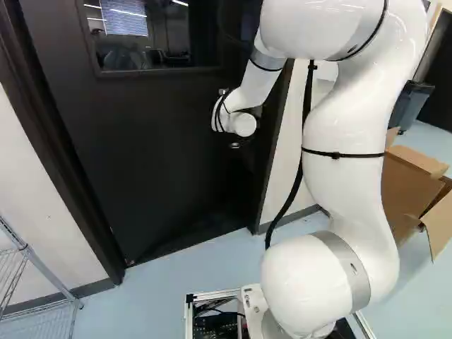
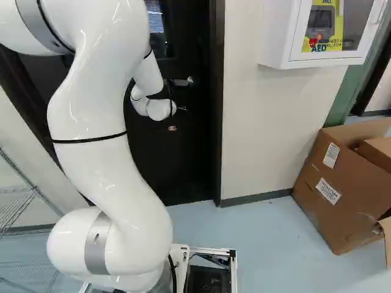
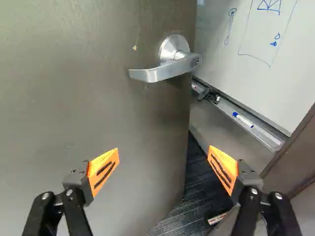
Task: Open the door and move inside
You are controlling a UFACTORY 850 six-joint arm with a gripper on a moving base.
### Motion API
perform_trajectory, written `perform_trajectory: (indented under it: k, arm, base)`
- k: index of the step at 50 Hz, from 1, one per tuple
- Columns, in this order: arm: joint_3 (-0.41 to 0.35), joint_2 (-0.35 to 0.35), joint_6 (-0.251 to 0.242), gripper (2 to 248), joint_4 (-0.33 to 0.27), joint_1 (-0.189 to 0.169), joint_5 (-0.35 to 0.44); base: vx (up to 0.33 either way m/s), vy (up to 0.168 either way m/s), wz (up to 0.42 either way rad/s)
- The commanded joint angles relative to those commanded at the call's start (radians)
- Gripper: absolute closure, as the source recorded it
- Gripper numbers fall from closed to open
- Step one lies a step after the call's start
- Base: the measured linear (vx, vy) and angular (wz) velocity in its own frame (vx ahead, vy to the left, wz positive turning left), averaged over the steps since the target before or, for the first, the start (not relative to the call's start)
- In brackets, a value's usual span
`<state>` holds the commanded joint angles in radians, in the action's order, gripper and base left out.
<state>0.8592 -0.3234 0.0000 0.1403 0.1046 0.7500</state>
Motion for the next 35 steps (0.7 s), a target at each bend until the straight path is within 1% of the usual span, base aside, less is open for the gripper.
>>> perform_trajectory:
  k: [15,35]
  arm:
    - [-0.084,0.071,0.000,3,-0.087,-0.015,0.000]
    - [-0.192,0.166,0.000,3,-0.175,-0.013,0.000]
  base:
    - [0.000,0.000,0.000]
    - [0.000,0.000,0.000]
